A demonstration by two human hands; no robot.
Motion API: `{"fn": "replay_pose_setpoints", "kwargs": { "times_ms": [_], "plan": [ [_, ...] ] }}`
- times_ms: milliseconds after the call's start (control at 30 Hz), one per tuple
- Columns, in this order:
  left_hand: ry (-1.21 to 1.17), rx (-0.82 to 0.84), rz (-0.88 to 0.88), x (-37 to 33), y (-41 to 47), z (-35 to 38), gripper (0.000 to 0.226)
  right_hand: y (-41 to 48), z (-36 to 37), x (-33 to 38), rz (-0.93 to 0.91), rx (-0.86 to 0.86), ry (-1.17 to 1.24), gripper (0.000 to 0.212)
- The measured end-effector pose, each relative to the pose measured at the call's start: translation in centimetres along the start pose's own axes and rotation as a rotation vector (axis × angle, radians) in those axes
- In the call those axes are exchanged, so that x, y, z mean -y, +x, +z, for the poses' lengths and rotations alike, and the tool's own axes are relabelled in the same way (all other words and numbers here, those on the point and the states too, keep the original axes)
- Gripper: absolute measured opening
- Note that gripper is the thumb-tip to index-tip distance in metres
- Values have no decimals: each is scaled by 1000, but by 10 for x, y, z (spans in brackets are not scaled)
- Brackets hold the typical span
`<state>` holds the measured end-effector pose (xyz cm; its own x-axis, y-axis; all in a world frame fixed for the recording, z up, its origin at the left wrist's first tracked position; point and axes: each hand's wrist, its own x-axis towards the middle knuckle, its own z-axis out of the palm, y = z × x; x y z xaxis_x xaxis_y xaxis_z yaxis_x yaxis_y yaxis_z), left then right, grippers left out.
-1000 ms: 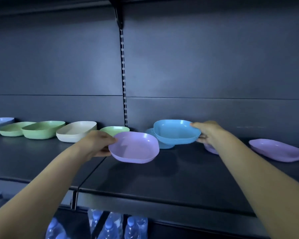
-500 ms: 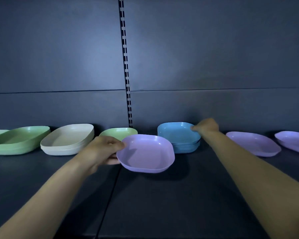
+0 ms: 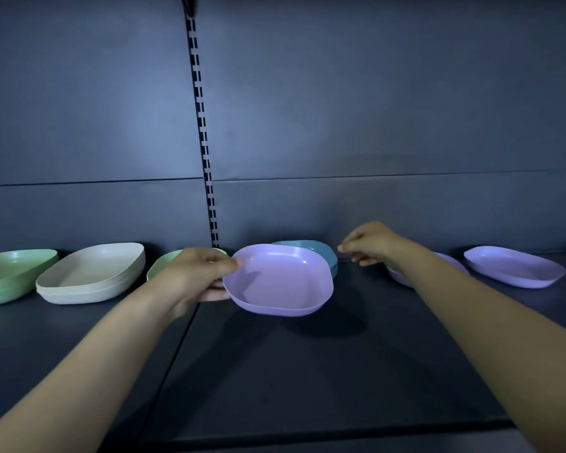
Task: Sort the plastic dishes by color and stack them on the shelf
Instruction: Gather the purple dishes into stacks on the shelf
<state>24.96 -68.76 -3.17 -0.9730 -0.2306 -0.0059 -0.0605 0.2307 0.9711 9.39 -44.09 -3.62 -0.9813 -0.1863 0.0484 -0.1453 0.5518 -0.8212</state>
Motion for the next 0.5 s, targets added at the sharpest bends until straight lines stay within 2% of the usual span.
{"fn": "replay_pose_setpoints", "kwargs": {
  "times_ms": [167,367,500],
  "plan": [
    [-52,-31,31,-24,-1,51,13,-32,-56,-14,-172,3,-230,27],
    [-99,-73,28,-47,12,137,13,-49,-122,-59,-261,-15,-616,38],
    [-95,-104,34,-60,27,194,16,-46,-162,-95,-313,-18,-775,27]
  ]
}}
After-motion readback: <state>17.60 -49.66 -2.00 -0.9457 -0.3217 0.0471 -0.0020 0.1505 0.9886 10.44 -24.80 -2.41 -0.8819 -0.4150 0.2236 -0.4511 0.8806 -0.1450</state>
